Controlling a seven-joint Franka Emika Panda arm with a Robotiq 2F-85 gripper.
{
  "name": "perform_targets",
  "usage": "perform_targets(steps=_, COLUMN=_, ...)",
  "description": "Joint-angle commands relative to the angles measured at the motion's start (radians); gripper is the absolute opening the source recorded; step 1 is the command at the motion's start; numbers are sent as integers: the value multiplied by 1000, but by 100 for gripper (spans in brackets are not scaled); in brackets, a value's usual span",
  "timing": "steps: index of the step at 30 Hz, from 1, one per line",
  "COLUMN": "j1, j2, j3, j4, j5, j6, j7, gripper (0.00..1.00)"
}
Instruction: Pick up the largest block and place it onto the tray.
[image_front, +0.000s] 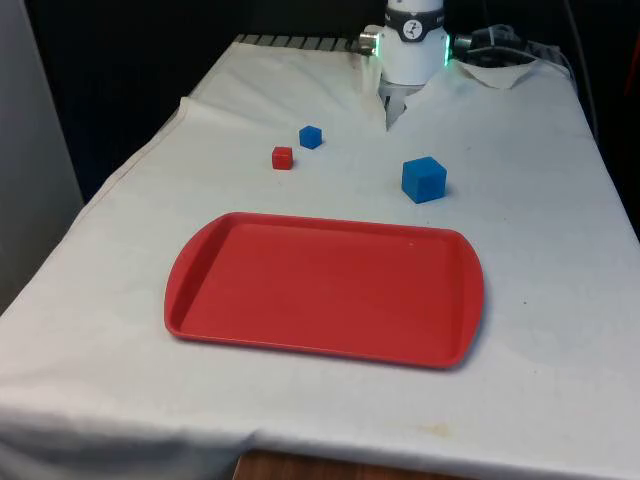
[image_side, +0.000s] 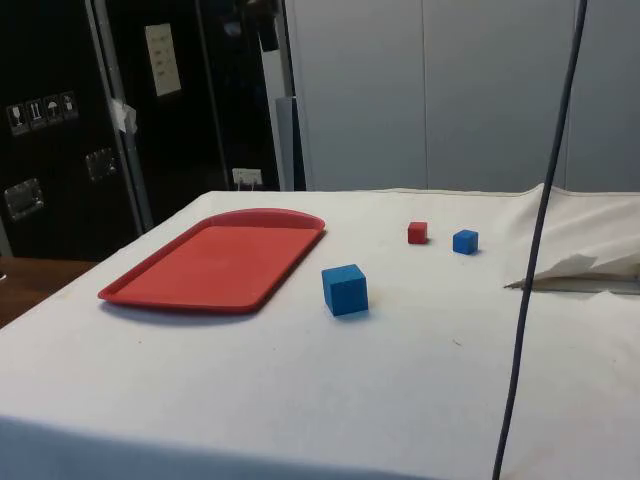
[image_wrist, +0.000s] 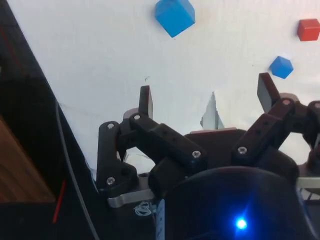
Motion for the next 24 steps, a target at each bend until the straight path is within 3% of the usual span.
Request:
perform_targets(steps=1, j1=4, j2=-17, j3=3, j4=-19, j5=-7, j6=11, j7=10, gripper=100)
perform_targets(steps=5, j1=5, j2=-39, j3=13, j4=-49, j5=-14, j6=24, j7=19, gripper=100)
perform_targets(steps=6, j1=0, j2=-17, j3=11, j4=-24, j5=0, j6=4, j7=6, gripper=100)
perform_targets(steps=8, j1=5, j2=-57, j3=20, j4=-74, j5=-18, j6=36, j7=24, gripper=100)
perform_targets(steps=15, j1=3, j2=-102, j3=33, j4=-132, j5=-34, j6=65, j7=35, gripper=100)
perform_targets(steps=16, j1=0, j2=-82, j3=31, j4=-114, j5=-17, j6=48, j7=22, gripper=100)
perform_targets(steps=17, j1=3, j2=-117, j3=36, j4=-149, j5=-41, j6=72, j7=38, gripper=100)
perform_targets(steps=24, j1=1, j2=-174, j3=48, j4=-225, j5=-69, j6=108, j7=52, gripper=100)
